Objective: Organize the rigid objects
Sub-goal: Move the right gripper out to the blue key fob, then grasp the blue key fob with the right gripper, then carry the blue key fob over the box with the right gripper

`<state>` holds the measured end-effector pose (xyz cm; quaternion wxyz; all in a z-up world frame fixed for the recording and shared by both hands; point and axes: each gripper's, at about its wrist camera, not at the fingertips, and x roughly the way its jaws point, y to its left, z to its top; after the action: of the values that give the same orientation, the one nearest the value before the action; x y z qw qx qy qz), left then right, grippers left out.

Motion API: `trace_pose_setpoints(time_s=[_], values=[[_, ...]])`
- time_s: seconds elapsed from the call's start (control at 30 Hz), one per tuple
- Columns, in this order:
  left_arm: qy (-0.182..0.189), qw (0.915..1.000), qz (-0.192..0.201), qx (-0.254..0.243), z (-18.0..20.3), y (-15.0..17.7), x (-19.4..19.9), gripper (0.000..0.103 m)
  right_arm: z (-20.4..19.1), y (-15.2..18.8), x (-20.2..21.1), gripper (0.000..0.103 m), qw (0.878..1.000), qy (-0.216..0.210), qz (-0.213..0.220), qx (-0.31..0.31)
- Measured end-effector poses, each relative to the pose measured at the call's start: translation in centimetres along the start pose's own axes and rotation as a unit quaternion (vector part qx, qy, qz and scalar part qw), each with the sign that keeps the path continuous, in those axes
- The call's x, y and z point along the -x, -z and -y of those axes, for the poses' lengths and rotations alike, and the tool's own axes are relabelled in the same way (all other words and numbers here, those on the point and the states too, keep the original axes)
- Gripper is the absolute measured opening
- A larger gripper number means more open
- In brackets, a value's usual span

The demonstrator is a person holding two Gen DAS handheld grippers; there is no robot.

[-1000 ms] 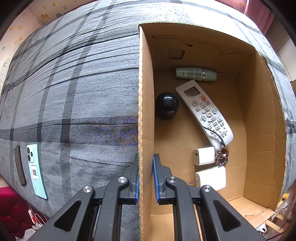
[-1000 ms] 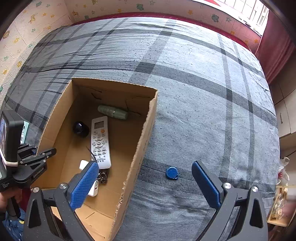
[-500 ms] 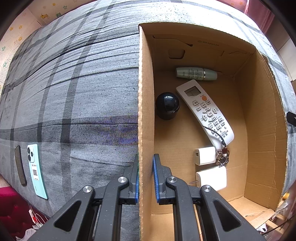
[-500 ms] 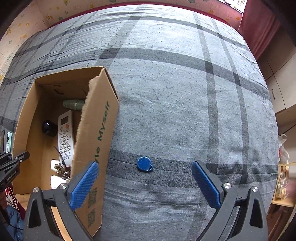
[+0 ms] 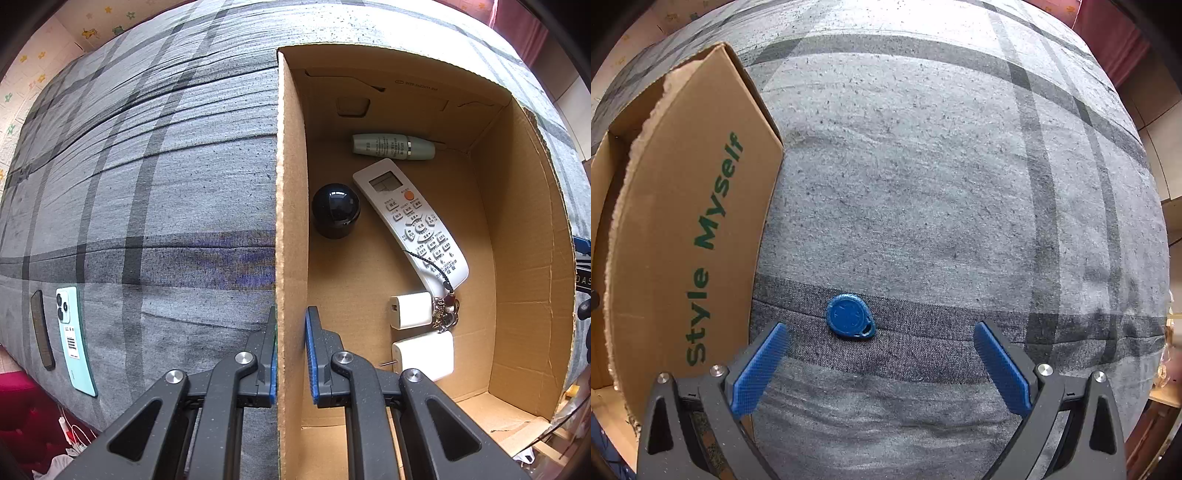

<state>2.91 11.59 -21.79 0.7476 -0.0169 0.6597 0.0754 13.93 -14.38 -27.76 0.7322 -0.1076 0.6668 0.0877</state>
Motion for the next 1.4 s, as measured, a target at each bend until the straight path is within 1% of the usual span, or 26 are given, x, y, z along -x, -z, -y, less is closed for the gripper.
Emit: trace_pose_setpoints(time_s=[0.2, 0.27, 0.33, 0.4, 0.43, 0.47, 0.5, 0.77, 1.2, 1.4], values=[[-0.001, 1.0000, 0.000, 0.002, 0.0, 0.0, 0.0, 0.012, 0.0, -0.2, -2.0, 0.100, 1.000, -0.003, -0.014, -0.002], [-0.001, 1.0000, -0.001, 0.004, 0.0, -0.1, 0.0, 0.012, 0.0, 0.0, -2.2, 0.089, 1.000, -0.002, -0.014, -0.002], [-0.001, 1.0000, -0.002, 0.005, -0.1, -0.1, 0.0, 0.012, 0.0, -0.1, -2.3, 0.084, 1.000, -0.003, -0.014, -0.003], [-0.002, 1.0000, -0.002, 0.006, -0.1, -0.1, -0.1, 0.013, 0.1, -0.2, -2.4, 0.075, 1.000, -0.006, -0.017, -0.004], [-0.002, 1.0000, -0.003, 0.007, -0.1, -0.2, -0.1, 0.013, 0.0, -0.2, -2.5, 0.060, 1.000, -0.010, -0.020, -0.004], [-0.002, 1.0000, -0.004, 0.008, -0.1, -0.2, -0.2, 0.013, 0.0, -0.6, -2.3, 0.041, 1.000, -0.014, -0.023, -0.005], [-0.002, 1.0000, -0.004, 0.009, -0.1, -0.2, -0.2, 0.013, 0.0, -0.6, -2.3, 0.032, 0.999, -0.019, -0.025, -0.004], [-0.002, 0.9999, -0.006, 0.010, -0.2, -0.3, -0.3, 0.013, -0.8, -1.5, -0.9, 0.032, 0.999, -0.025, -0.023, -0.002], [0.000, 0.9999, -0.009, 0.008, -0.3, -0.4, -0.4, 0.013, 0.0, -3.0, 4.5, 0.032, 1.000, -0.029, 0.007, -0.002], [0.001, 0.9999, -0.009, 0.010, -0.2, -0.5, -0.4, 0.013, -0.4, -2.9, 7.4, 0.032, 0.999, -0.028, 0.024, 0.000]])
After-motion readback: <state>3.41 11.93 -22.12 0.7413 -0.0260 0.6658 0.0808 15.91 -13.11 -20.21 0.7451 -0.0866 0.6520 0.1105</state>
